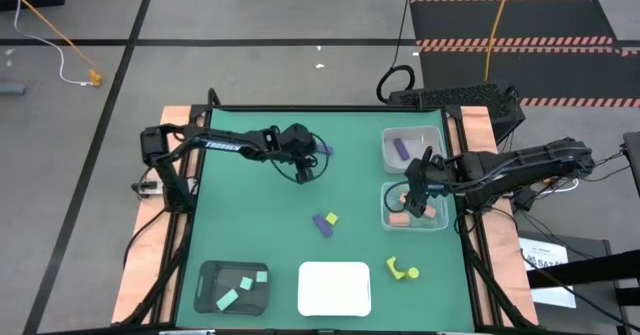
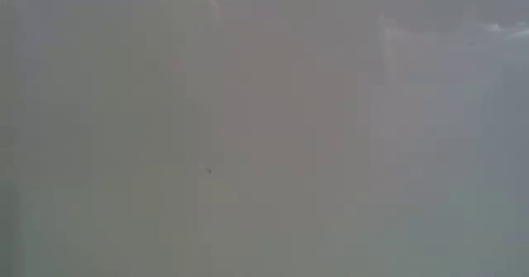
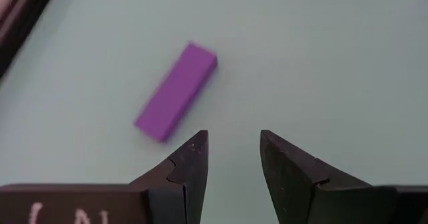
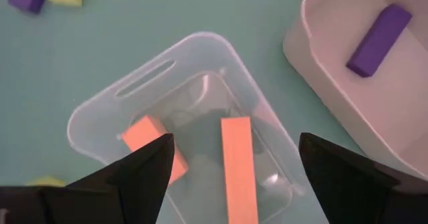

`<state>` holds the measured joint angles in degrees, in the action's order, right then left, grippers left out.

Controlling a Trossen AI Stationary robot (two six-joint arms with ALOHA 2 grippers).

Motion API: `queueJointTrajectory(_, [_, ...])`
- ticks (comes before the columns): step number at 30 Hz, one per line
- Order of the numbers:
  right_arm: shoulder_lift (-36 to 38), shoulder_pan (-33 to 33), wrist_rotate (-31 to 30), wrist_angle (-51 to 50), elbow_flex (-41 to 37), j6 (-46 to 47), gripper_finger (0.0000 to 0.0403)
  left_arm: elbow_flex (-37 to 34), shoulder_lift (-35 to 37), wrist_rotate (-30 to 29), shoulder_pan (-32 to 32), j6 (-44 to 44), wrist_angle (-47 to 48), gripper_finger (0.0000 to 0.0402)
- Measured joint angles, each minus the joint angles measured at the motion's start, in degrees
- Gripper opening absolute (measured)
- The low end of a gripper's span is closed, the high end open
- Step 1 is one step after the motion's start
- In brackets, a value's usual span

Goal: Sort & place blocks by color
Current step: Put the top purple block into the gray bin

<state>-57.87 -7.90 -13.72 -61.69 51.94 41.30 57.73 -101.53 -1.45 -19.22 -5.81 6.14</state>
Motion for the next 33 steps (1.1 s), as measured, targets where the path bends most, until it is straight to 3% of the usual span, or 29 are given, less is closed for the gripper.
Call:
queueJointTrajectory(10, [0.0,5.2,0.1,1.1,0.0,0.0,0.0313,6.0,-5.9,-0.1,-0.3,-14.9,0.0,0.0136])
queueJointTrajectory(16, [0.0,7.2,-0.3,1.1,0.0,0.0,0.0313,7.6,-6.5,-1.9,-0.7,-10.4,1.5,0.0136])
queueJointTrajectory(22, [0.0,8.0,-5.0,1.6,0.0,0.2,0.0313,7.7,-6.0,-5.5,-0.5,-5.6,-0.3,0.0136])
queueJointTrajectory(33, [0.0,8.7,-5.7,1.8,0.0,-0.6,0.0313,7.7,-6.0,-5.5,-2.5,-7.2,8.0,0.0136])
